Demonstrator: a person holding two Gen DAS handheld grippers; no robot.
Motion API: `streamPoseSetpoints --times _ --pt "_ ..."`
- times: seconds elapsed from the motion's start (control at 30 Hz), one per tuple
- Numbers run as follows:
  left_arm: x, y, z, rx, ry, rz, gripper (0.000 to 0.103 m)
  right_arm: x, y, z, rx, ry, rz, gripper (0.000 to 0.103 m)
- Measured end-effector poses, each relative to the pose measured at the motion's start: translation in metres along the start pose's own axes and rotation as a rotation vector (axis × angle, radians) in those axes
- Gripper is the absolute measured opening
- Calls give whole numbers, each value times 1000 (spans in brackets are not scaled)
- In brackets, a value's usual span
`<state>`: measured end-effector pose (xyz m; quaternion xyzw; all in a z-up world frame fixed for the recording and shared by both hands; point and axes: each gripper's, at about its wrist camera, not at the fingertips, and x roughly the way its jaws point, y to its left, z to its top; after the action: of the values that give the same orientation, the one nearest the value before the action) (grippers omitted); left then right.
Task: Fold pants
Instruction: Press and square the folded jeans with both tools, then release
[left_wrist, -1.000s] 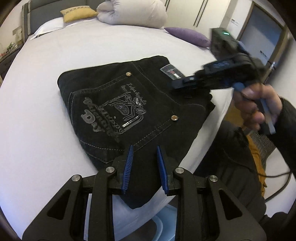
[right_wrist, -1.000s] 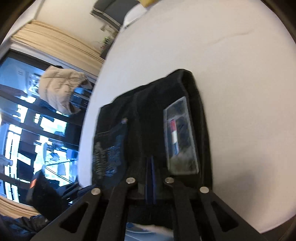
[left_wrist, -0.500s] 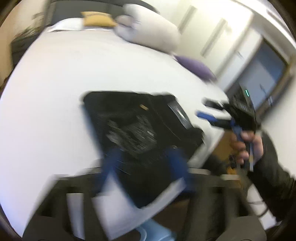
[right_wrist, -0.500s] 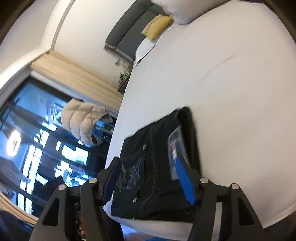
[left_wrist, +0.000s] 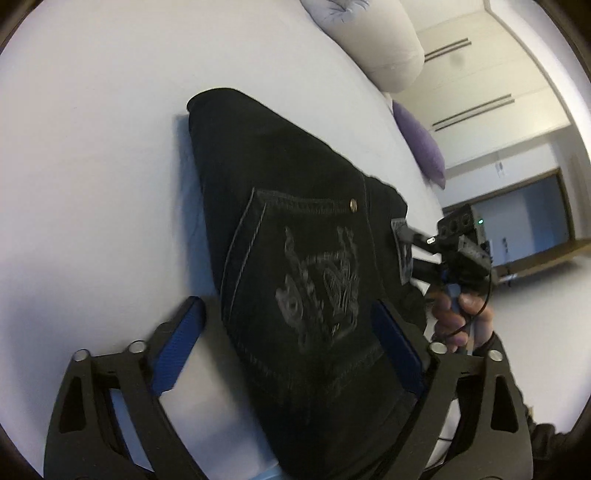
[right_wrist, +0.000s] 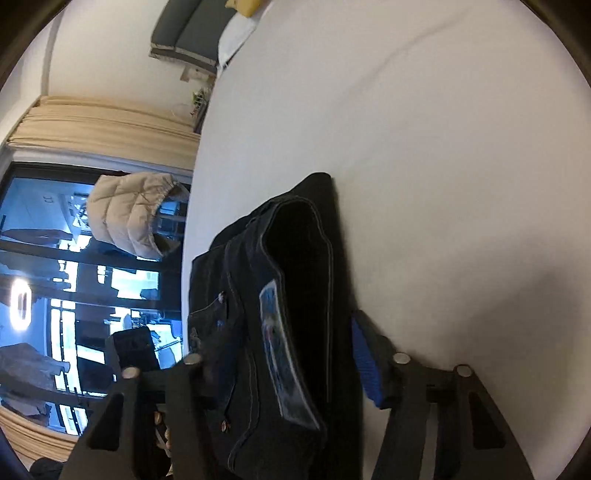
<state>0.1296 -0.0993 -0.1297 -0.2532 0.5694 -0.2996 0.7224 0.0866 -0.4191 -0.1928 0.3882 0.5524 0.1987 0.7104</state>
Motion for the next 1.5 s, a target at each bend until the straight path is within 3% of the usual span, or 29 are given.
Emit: streamPoseSetpoints --times 0.03,0.07,0.1,0.23,0.3,0.4,0.63,0.8,0.97,1.1,1.2,1.27,1.3,1.4,1.5 --pt "-2 -2 1 -14 7 -11 64 6 1 3 9 9 -13 43" --pt "2 1 4 -36 26 -4 45 10 4 2 7 16 -22 40" --pt "5 4 7 -48 38 12 36 14 8 2 -6 22 -39 36" --pt "11 3 9 -28 46 23 30 18 25 -2 -67 0 -127 24" --pt "16 -1 12 -19 40 17 22 13 32 -5 -93 -21 -154 21" --pt "15 -1 18 -21 25 -9 17 4 55 -9 -135 -59 -164 19" --pt "-54 -8 69 45 -97 -1 16 10 125 16 -231 -102 -88 19" --pt "-88 7 131 114 -153 114 17 50 167 62 -263 -105 -63 19" --pt "-89 32 187 124 -148 185 17 99 193 104 -248 -114 -53 19" --pt "-69 60 216 125 -121 200 17 123 178 127 -185 -107 -63 19" --pt "-43 91 219 81 -81 210 18 150 147 134 -117 -69 -95 20" --pt "-23 109 221 42 -66 231 27 166 124 134 -63 -61 -126 27" --pt "-18 120 220 18 -76 229 34 170 114 134 -32 -66 -111 29" --pt "-19 139 217 -48 -119 153 39 167 99 126 11 -103 -17 36" --pt "-35 133 207 -11 -158 229 49 153 107 115 -11 -123 -71 52"
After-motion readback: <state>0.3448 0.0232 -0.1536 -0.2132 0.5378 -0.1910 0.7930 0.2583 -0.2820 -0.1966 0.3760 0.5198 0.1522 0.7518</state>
